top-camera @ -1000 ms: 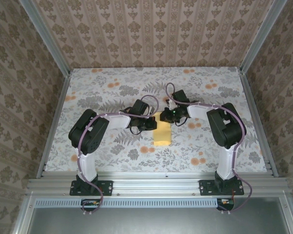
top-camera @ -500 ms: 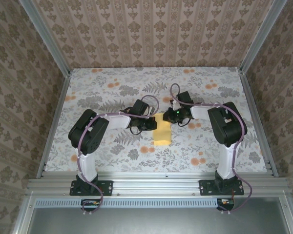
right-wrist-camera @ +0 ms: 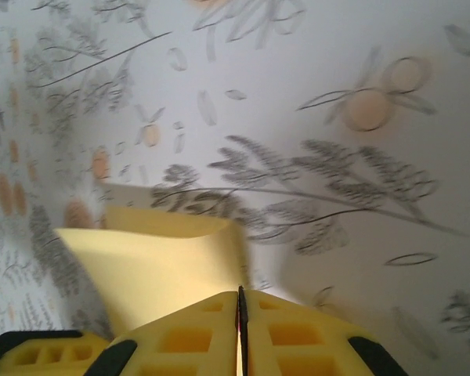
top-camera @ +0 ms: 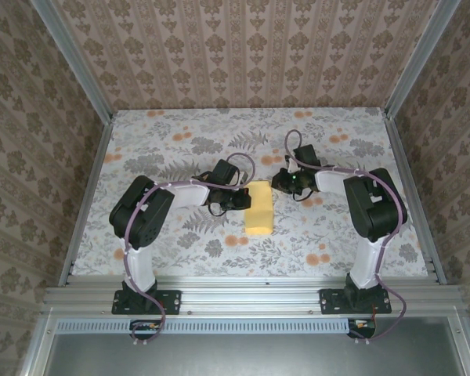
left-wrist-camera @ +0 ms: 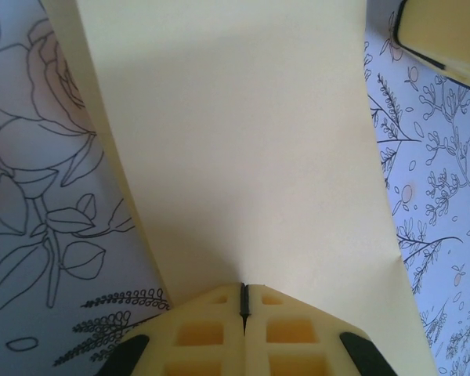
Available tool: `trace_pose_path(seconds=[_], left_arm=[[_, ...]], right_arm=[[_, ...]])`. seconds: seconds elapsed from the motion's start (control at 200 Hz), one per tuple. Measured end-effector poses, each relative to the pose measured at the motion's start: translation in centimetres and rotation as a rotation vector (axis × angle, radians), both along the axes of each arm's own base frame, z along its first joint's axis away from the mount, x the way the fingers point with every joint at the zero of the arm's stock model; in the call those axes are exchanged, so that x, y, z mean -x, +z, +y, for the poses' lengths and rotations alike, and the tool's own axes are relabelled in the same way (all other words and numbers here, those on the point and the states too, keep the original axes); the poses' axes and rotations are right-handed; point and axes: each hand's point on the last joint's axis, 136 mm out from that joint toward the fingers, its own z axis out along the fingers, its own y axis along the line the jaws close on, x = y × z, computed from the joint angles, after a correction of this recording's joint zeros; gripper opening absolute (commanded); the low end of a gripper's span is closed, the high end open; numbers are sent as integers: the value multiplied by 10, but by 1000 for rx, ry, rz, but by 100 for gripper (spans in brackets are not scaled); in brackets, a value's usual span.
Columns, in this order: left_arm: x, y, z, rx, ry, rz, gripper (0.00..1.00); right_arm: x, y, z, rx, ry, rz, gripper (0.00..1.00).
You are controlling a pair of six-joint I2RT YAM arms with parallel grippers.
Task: Fold a paper plane with a square sheet of paper (pick it up from the middle)
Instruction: Fold the square sheet of paper in half at the center of the table.
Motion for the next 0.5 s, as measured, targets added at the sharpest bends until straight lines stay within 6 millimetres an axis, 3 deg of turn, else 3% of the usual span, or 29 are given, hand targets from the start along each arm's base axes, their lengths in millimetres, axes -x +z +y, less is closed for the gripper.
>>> trace_pose_path(seconds=[0.255,0.5], left_arm=[[1,0,1,-11,-1,6,3],[2,0,2,-17,-6,8,3]], right_arm=[[-1,14,31,-26,48,-39,13],[-8,-16,29,7,33,8,12]])
